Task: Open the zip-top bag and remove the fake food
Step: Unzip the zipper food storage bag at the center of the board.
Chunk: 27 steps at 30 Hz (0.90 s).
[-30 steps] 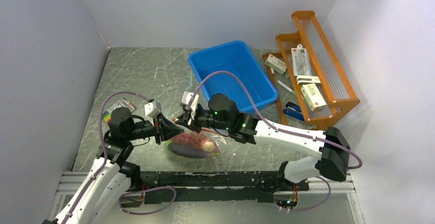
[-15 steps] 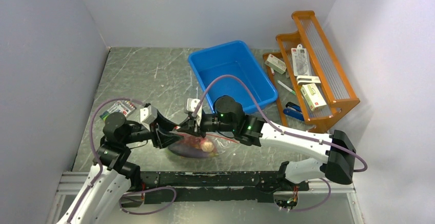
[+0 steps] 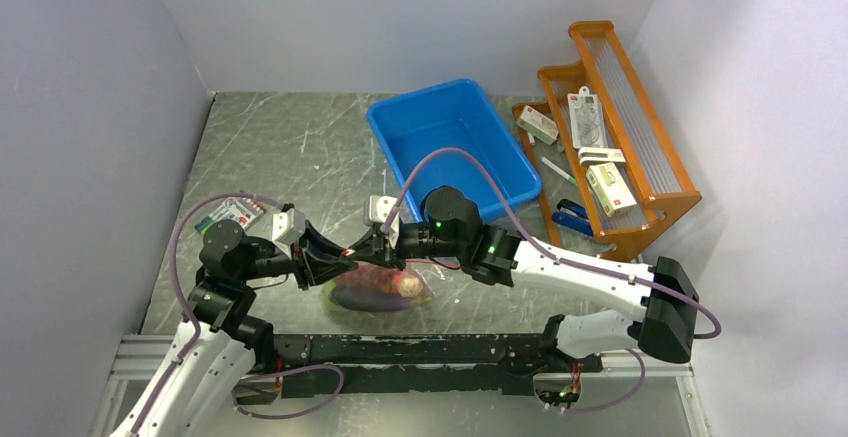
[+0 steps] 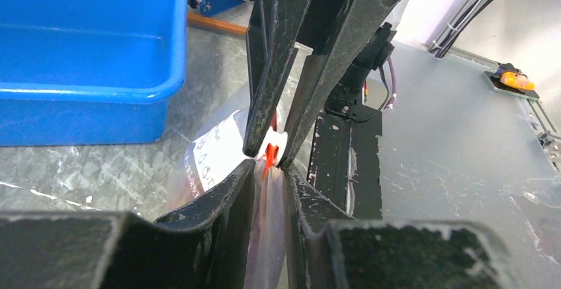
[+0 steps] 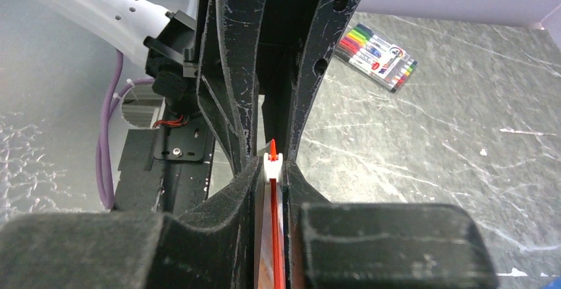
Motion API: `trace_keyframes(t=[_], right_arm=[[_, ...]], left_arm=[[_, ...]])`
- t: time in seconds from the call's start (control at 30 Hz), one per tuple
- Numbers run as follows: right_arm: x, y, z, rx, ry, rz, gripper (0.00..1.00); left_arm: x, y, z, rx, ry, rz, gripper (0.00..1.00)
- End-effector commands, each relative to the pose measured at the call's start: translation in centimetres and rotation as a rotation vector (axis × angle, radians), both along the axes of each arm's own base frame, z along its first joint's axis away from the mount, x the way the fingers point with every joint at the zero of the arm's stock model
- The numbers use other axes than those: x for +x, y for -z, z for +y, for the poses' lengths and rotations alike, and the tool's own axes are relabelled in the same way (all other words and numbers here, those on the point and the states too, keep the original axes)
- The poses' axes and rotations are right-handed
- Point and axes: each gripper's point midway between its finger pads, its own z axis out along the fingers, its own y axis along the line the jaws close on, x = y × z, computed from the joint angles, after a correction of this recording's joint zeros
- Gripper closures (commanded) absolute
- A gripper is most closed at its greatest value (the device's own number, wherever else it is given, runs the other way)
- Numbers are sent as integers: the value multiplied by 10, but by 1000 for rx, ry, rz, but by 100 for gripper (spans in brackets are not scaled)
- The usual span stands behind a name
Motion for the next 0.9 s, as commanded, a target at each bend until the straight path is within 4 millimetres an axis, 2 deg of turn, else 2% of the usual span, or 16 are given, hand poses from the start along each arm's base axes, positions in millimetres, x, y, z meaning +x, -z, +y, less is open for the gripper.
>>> trace_keyframes(t=[0.0,0.13,0.17,0.27,0.37,0.47,0.53,0.63,0.73,0.87], right_arm=[[-2,-12,0,40,-11,-10,91],[-1,-14,2,50,-9,-3,90],[0,-14,2,51,-5,-2,89],[3,-12,1,33,10,-8,76],[2,-4,-1,-25,-13,-51,62],[7,3,-5,-61,10,-69,54],[11,2,-7,-56,40,-88,53],[8,-5,-7,-24,27,-91,60],[3,-8,-3,10,-2,-73,60],[7,-4,4,5,7,-63,60]], left_arm=[[-5,-2,-1,-12,32,-42,71],[-3,-2,0,-11,10,-57,93],[-2,-2,0,-8,2,-57,93],[0,-2,1,-4,-9,-54,93],[0,-2,1,-2,-11,-50,93],[1,-1,0,-1,-11,-47,93],[1,-1,1,-2,-12,-47,93],[1,0,0,-1,-10,-44,93],[1,1,0,0,-6,-39,93],[1,2,0,4,-4,-26,93]])
